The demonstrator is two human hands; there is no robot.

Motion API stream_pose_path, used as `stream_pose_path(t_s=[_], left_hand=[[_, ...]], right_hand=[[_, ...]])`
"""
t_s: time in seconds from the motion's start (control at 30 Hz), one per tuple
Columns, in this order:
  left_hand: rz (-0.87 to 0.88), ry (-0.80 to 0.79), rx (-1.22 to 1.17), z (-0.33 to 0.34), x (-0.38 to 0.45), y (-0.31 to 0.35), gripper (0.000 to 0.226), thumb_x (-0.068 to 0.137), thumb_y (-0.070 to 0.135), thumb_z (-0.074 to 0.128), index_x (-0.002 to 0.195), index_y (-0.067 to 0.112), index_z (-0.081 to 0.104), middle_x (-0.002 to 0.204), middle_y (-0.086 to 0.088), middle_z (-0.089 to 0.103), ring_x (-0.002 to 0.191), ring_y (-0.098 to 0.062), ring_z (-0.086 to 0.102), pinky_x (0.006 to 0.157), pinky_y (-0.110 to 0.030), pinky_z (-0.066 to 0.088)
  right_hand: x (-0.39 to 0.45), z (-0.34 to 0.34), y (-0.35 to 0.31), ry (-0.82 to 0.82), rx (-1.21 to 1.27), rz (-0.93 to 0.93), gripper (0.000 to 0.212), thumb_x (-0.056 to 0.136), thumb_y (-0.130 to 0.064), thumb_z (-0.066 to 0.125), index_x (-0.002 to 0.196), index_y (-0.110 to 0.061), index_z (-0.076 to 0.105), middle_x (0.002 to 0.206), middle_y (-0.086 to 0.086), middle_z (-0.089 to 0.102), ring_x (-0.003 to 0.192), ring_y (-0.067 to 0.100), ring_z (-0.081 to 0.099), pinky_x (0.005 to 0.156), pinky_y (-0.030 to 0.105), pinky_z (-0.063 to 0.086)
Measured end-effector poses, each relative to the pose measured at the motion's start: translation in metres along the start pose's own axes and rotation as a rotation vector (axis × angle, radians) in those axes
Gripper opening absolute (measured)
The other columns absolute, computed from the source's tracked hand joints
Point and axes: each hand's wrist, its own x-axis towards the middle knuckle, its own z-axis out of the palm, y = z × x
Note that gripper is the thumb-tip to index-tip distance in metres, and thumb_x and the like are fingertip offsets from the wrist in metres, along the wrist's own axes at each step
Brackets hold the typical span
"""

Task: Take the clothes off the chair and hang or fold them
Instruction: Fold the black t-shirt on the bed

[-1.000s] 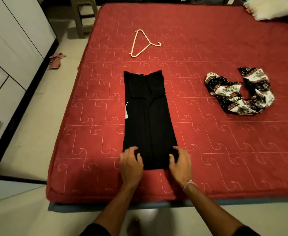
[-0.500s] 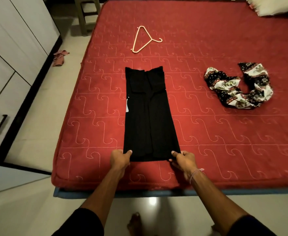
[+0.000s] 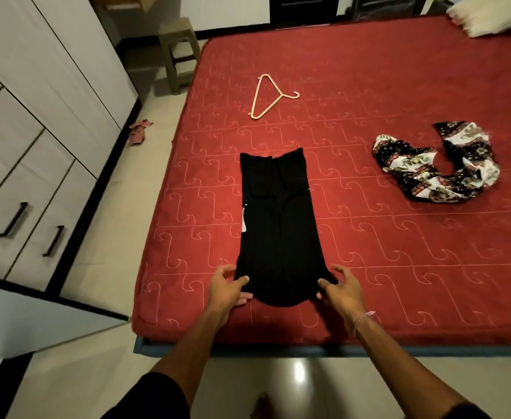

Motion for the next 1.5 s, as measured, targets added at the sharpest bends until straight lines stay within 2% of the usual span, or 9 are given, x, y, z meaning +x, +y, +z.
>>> stream_pose_path(t_s=[0.1, 0.2, 0.4, 0.77, 0.97, 1.1, 1.2, 1.3, 1.5], left_hand=[[0.011, -0.04, 0.087, 0.003, 0.018, 0.027, 0.008, 0.096, 0.011, 0.061, 0.093, 0.007, 0.068, 0.096, -0.012, 0.075, 0.06, -0.022, 0.072, 0.049, -0.025, 0.051], [0.002, -0.068, 0.08, 0.005, 0.042, 0.059, 0.018, 0.097, 0.018, 0.06, 0.094, 0.003, 0.069, 0.076, -0.011, 0.076, 0.055, -0.018, 0.068, 0.048, -0.024, 0.047], [0.004, -0.133, 0.02, 0.022, 0.123, 0.097, 0.031, 0.093, 0.044, 0.065, 0.099, 0.014, 0.064, 0.08, -0.011, 0.077, 0.06, -0.018, 0.068, 0.047, -0.023, 0.048], [0.068, -0.101, -0.006, 0.041, 0.204, 0.073, 0.016, 0.102, 0.014, 0.054, 0.087, 0.011, 0.054, 0.075, -0.011, 0.069, 0.05, -0.008, 0.061, 0.047, -0.016, 0.05], [0.128, 0.007, -0.019, 0.043, 0.207, 0.067, 0.015, 0.1, 0.015, 0.057, 0.108, 0.002, 0.055, 0.07, -0.01, 0.067, 0.053, -0.016, 0.061, 0.051, -0.028, 0.052], [0.672, 0.183, 0.593, 0.036, 0.182, 0.052, 0.05, 0.087, 0.03, 0.072, 0.124, 0.005, 0.05, 0.09, -0.001, 0.057, 0.078, -0.015, 0.056, 0.066, -0.029, 0.05], [1.062, -0.1, 1.106, 0.022, 0.162, 0.027, 0.08, 0.077, 0.062, 0.062, 0.137, 0.011, 0.048, 0.126, -0.009, 0.051, 0.112, -0.023, 0.051, 0.091, -0.032, 0.051], [0.995, -0.17, 1.356, 0.02, 0.162, 0.007, 0.091, 0.079, 0.067, 0.047, 0.152, 0.015, 0.034, 0.154, -0.018, 0.032, 0.142, -0.033, 0.034, 0.117, -0.043, 0.031], [0.841, -0.081, 1.43, 0.045, 0.157, 0.011, 0.097, 0.087, 0.055, 0.058, 0.158, 0.009, 0.011, 0.162, -0.026, 0.005, 0.15, -0.039, 0.012, 0.123, -0.049, 0.019]], right_hand=[[0.021, 0.002, -0.032, -0.029, -0.025, 0.009, 0.006, 0.092, -0.012, 0.07, 0.096, -0.008, 0.072, 0.074, 0.006, 0.076, 0.068, 0.023, 0.074, 0.073, 0.043, 0.063], [0.044, 0.006, -0.068, -0.094, 0.041, 0.014, 0.02, 0.099, -0.021, 0.063, 0.095, -0.002, 0.067, 0.079, 0.009, 0.074, 0.063, 0.021, 0.069, 0.048, 0.023, 0.053], [0.122, 0.028, -0.112, -0.111, 0.067, 0.04, 0.026, 0.101, -0.033, 0.057, 0.091, -0.009, 0.06, 0.082, 0.007, 0.071, 0.058, 0.018, 0.065, 0.043, 0.02, 0.043], [0.202, 0.055, -0.067, -0.052, 0.023, -0.137, 0.015, 0.101, -0.009, 0.056, 0.112, -0.004, 0.065, 0.099, 0.007, 0.076, 0.076, 0.014, 0.067, 0.083, 0.03, 0.056], [0.193, 0.051, -0.065, -0.122, -0.039, -0.292, 0.04, 0.102, -0.003, 0.052, 0.14, -0.012, 0.048, 0.119, 0.004, 0.071, 0.079, -0.004, 0.067, 0.082, 0.01, 0.05], [0.17, 0.04, -0.052, -0.17, -0.264, -0.542, 0.07, 0.095, -0.013, 0.067, 0.155, -0.021, 0.032, 0.144, -0.013, 0.051, 0.128, -0.012, 0.047, 0.106, 0.008, 0.034], [0.153, 0.034, -0.019, -0.124, -0.714, -0.838, 0.071, 0.087, -0.03, 0.073, 0.15, -0.016, 0.043, 0.158, -0.001, 0.036, 0.149, 0.013, 0.027, 0.12, 0.032, 0.03], [0.145, 0.036, 0.0, -0.107, -0.947, -0.849, 0.073, 0.087, -0.04, 0.06, 0.149, -0.006, 0.042, 0.158, 0.015, 0.035, 0.151, 0.029, 0.022, 0.117, 0.05, 0.035], [0.143, 0.043, -0.02, -0.232, -1.312, -0.633, 0.106, 0.076, -0.049, 0.054, 0.16, -0.016, -0.001, 0.165, 0.019, -0.009, 0.152, 0.04, -0.01, 0.123, 0.058, 0.013]])
